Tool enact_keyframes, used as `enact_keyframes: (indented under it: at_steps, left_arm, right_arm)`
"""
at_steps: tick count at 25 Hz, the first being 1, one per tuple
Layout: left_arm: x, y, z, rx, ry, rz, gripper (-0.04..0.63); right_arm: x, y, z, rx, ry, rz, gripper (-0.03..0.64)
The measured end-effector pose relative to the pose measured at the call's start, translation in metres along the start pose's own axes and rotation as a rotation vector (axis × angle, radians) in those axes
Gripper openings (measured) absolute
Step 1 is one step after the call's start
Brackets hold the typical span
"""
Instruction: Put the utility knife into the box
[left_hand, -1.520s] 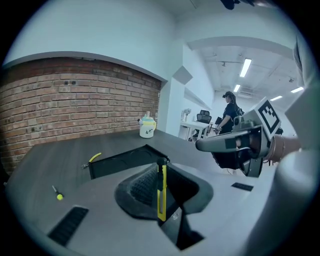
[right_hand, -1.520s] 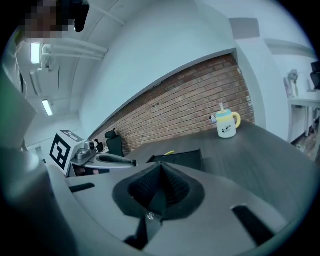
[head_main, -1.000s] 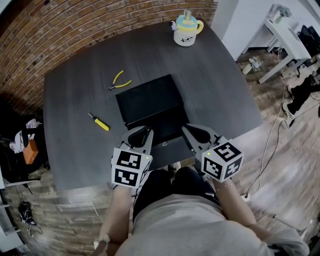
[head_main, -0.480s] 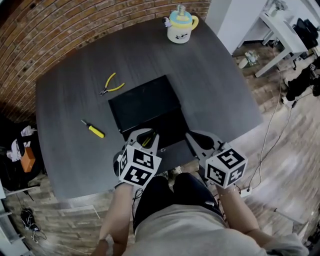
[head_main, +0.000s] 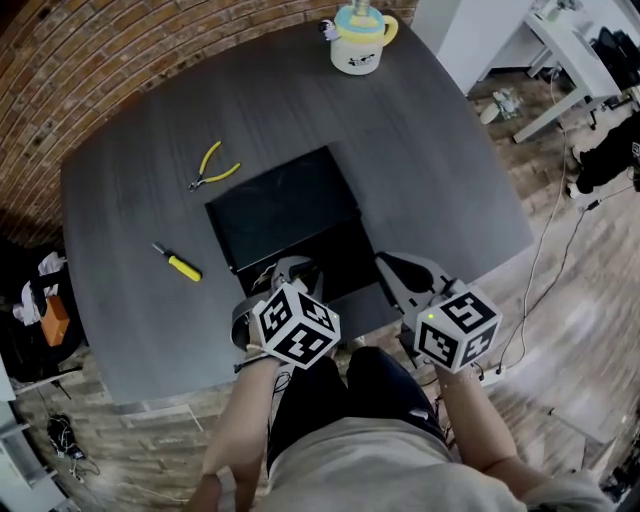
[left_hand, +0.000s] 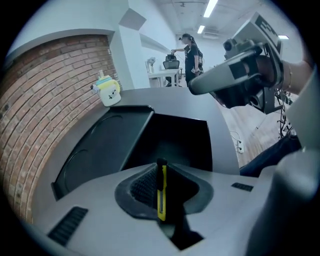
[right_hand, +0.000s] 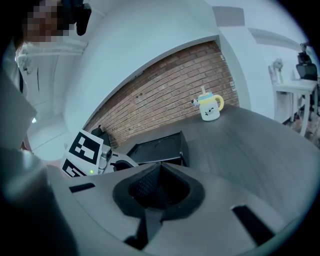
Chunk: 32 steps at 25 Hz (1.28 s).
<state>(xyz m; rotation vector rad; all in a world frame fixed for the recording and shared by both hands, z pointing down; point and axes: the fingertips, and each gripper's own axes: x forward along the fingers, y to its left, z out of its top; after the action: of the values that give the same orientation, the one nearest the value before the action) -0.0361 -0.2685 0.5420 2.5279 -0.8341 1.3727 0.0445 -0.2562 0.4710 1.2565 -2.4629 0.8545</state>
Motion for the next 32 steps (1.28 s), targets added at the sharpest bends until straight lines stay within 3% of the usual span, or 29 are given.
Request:
enact_keyframes:
  at_steps: [11, 15, 24, 32]
  left_arm:
    - [0.032, -0.009, -0.004, 0.091, 0.107, -0.052, 0.069]
    - [0.033, -0.009, -0.004, 0.086, 0.113, -0.057, 0.069]
    - [0.027, -0.014, 0.002, 0.003, 0.065, -0.127, 0.075]
    - [-0.008, 0.001, 0.023, -0.190, -0.097, -0.143, 0.075]
  right_arm:
    - [0.000, -0.019, -0.001, 0.043, 0.001, -0.024, 0.005]
    - [-0.003, -0.022, -0.004, 0.046, 0.021, -0.030, 0.005]
    - [-0.002, -0.020, -0.001, 0.043, 0.010, -0.030, 0.005]
    - [0.004, 0.001, 0.017, -0.001, -0.034, 0.013, 0.005]
